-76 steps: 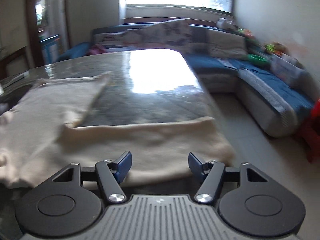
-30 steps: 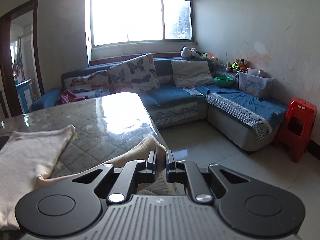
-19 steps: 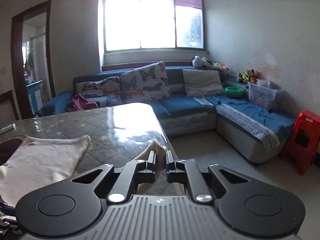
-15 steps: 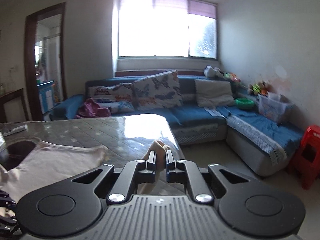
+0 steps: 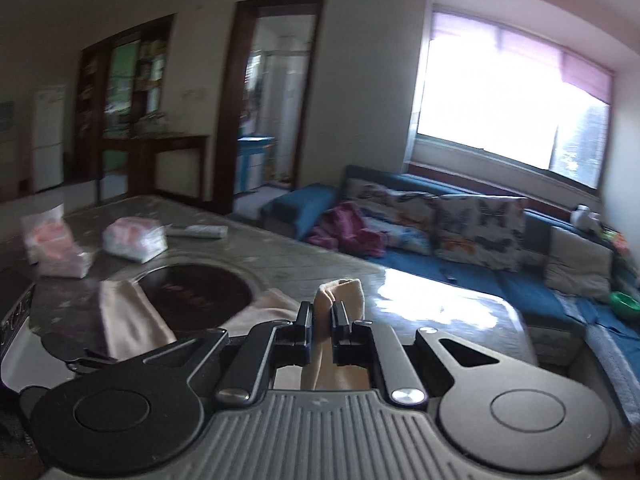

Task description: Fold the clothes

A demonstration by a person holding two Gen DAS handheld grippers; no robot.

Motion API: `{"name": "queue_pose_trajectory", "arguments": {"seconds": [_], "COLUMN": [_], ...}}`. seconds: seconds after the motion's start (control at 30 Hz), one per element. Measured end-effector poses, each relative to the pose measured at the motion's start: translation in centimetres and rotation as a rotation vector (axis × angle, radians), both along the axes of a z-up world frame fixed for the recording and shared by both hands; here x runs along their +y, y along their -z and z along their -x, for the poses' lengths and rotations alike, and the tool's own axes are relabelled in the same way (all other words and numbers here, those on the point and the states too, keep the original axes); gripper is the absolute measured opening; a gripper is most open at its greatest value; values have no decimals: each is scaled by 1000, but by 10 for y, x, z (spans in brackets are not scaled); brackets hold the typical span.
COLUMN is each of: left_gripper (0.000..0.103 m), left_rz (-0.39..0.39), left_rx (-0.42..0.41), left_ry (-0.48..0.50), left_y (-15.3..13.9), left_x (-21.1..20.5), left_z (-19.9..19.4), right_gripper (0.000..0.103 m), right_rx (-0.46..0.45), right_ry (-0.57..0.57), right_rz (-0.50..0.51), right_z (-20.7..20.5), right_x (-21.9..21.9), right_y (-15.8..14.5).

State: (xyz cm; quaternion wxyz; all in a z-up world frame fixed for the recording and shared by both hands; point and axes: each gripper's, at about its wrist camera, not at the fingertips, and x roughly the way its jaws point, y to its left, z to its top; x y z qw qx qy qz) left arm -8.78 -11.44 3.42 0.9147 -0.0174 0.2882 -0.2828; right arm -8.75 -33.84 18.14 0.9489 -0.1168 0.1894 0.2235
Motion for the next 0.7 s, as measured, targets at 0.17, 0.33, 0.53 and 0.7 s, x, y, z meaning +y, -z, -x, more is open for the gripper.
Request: {"name": "queue_pose_trajectory", "arguments": {"seconds": [0.17, 0.33, 0.53, 0.7], "left_gripper": [43, 43, 43, 43], "left_rz": [14, 17, -2, -35], "left_rx": [8, 20, 7, 20], "left_ry": [-46, -86, -133, -188], "left_y": [2, 4, 1, 5], "left_x": [15, 27, 32, 31], "left_z": [5, 7, 2, -8], "right_gripper": [8, 12, 31, 39], "right_rx": [75, 126, 154, 225], "right_ry": [-109, -154, -112, -26], "right_rz": [43, 51, 106, 163], "right_z": [-11, -4, 6, 23], "right_x": [51, 63, 33, -9], "right_y": [26, 46, 53, 78]}}
